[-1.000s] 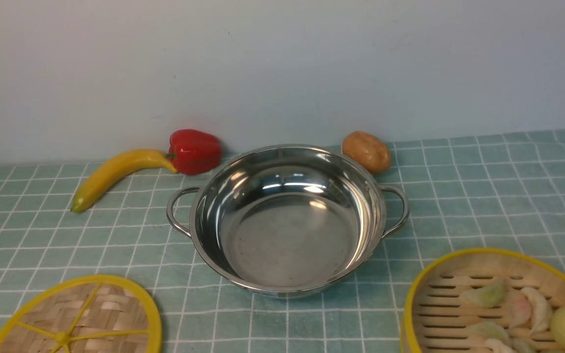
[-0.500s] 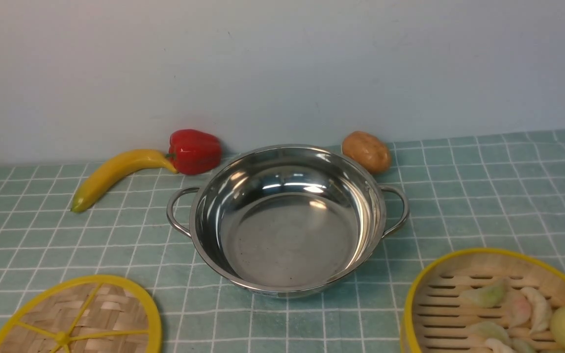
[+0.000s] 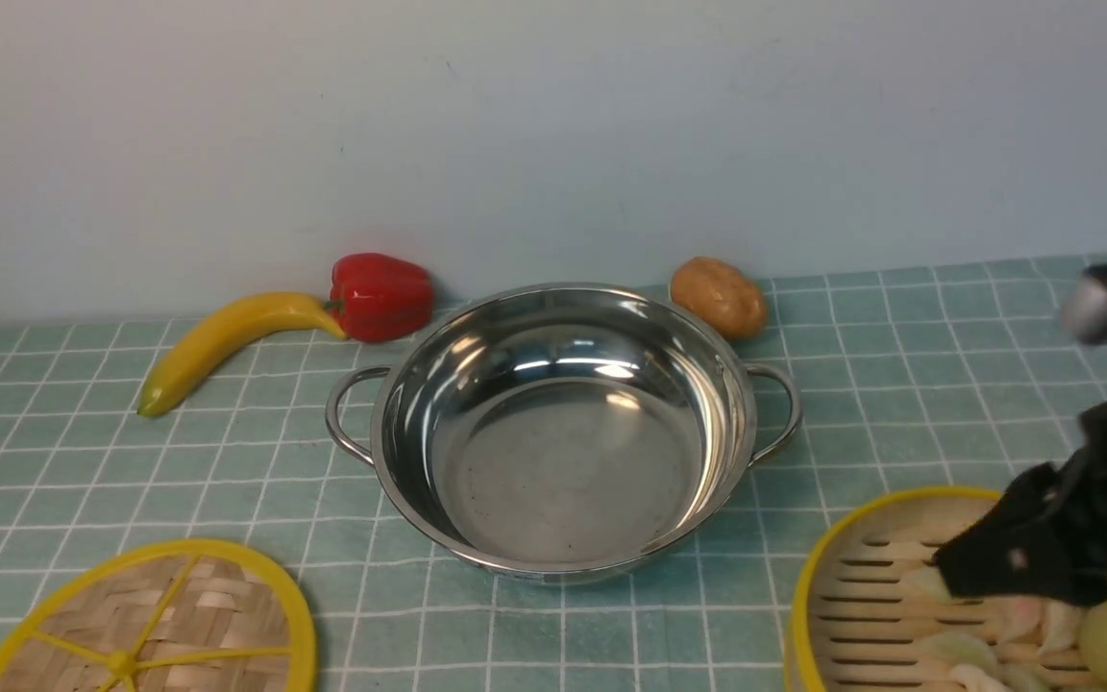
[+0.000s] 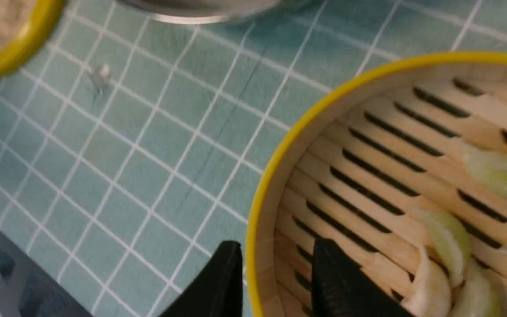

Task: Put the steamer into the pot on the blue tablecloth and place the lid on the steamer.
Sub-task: 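Reach for and grasp the rim of the bamboo steamer holding the buns with the right gripper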

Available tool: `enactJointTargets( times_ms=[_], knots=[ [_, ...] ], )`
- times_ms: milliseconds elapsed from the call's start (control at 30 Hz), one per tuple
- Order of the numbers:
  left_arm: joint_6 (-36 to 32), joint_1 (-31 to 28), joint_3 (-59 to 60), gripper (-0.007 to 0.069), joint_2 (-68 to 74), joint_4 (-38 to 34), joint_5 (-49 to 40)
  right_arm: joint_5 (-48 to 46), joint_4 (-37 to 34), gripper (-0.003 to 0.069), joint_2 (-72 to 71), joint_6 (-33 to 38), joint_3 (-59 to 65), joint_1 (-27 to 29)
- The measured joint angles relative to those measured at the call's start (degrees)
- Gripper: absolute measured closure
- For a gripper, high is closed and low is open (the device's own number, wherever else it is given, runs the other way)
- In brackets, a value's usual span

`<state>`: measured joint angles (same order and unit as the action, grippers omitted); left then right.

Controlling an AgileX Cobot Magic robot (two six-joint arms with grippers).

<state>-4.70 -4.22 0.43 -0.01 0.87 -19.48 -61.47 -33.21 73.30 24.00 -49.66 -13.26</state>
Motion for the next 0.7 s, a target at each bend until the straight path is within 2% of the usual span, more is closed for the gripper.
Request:
enactJointTargets(
  times_ms=[100,167,200,233,300,467,700],
  knots=[
    [0.0,0.0,0.0,0.0382,0.0,0.0,0.0,2.13,2.27,0.0416,3.17,-3.03,-0.09,-4.9],
    [0.0,0.0,0.0,0.0382,0.0,0.0,0.0,4.72,5.74,0.0409,6.12,-8.43,-0.22,-10.59],
    [0.0,0.0,0.0,0.0382,0.0,0.0,0.0,5.23,6.33,0.0407,6.54,-9.51,-0.22,-11.46],
    [0.0,0.0,0.0,0.0382,0.0,0.0,0.0,7.47,9.35,0.0389,8.13,-14.27,-0.33,-15.03],
    [0.0,0.0,0.0,0.0382,0.0,0.0,0.0,8.84,12.64,0.0363,9.37,-18.77,-0.32,-18.05],
    [0.0,0.0,0.0,0.0382,0.0,0.0,0.0,10.39,20.39,0.0297,12.47,-28.52,-0.5,-22.89],
    [0.0,0.0,0.0,0.0382,0.0,0.0,0.0,12.61,24.27,0.0292,14.89,-32.31,-0.63,-23.76]
  ],
)
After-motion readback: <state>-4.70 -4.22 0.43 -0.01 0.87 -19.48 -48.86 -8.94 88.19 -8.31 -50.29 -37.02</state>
